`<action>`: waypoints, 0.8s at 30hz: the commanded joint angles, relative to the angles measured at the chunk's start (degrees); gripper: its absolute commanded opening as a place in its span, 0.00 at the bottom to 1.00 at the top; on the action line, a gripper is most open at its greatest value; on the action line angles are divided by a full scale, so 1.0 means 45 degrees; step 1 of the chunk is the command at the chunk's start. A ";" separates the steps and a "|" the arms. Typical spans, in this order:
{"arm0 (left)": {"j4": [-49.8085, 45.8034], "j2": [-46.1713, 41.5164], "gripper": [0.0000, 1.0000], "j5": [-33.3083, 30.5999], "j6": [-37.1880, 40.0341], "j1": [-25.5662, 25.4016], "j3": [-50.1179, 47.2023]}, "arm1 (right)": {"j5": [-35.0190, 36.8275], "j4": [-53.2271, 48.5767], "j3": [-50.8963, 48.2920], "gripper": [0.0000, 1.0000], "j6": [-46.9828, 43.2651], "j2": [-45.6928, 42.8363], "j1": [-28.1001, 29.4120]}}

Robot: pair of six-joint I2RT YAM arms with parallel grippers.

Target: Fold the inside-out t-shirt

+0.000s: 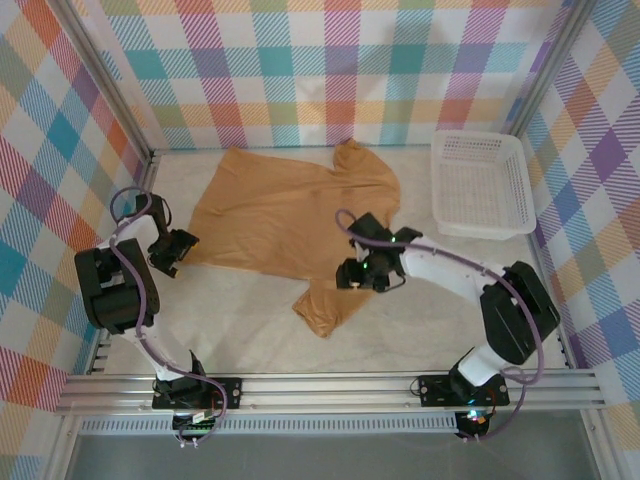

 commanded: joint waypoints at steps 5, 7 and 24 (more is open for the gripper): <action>0.1383 0.1147 0.58 0.0838 -0.0575 0.0189 0.0382 | 0.0440 0.1246 -0.1269 0.61 0.1064 -0.0893 0.2994; 0.1305 0.1274 0.55 0.0681 -0.0519 0.0187 0.0444 | 0.0529 0.1311 -0.1015 0.62 0.1131 -0.0416 0.3442; 0.1202 0.1143 0.00 0.0124 -0.0134 0.0204 0.0209 | 0.1602 0.0111 0.1354 0.20 0.1210 0.3638 0.4120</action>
